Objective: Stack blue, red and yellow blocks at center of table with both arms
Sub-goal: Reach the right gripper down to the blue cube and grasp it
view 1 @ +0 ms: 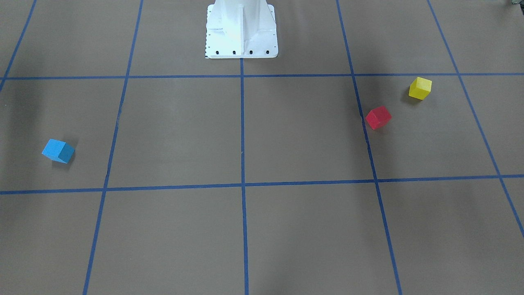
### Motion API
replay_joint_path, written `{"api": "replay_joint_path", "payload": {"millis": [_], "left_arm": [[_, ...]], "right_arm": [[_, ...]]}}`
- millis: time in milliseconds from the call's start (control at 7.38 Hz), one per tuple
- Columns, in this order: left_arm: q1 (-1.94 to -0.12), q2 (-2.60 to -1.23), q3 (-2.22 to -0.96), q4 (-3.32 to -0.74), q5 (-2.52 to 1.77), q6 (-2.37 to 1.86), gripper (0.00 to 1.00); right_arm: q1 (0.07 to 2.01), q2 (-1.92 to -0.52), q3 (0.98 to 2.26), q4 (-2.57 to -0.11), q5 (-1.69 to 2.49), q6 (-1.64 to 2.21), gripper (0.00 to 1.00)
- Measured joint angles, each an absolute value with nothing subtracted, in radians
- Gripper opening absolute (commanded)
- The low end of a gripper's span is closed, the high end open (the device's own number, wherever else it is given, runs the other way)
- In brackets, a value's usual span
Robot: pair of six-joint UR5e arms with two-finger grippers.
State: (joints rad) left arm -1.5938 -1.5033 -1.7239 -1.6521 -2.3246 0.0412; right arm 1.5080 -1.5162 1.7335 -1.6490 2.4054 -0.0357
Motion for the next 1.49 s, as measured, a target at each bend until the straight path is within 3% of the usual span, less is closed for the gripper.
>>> {"api": "replay_joint_path", "payload": {"millis": [406,812,1219,1490], "left_arm": [[-1.592,-1.509,-1.757,-1.659,-2.323,0.047,1.00],[-1.507,-1.518,-1.743,-1.827,-2.323,0.018,1.00],[-1.480,-1.520,-1.719,-1.923,-2.325,-0.024,1.00],[-1.478,-1.520,-1.718,-1.932,-2.326,-0.027,1.00]], "right_arm": [[1.489,-1.506,1.741,-1.648,2.405,-0.019,1.00],[1.323,-1.450,1.813,-1.627,2.373,0.353,0.98],[1.055,-1.512,1.851,-1.323,2.137,0.918,0.97],[0.941,-1.566,1.840,-1.235,2.022,1.040,0.96]]}}
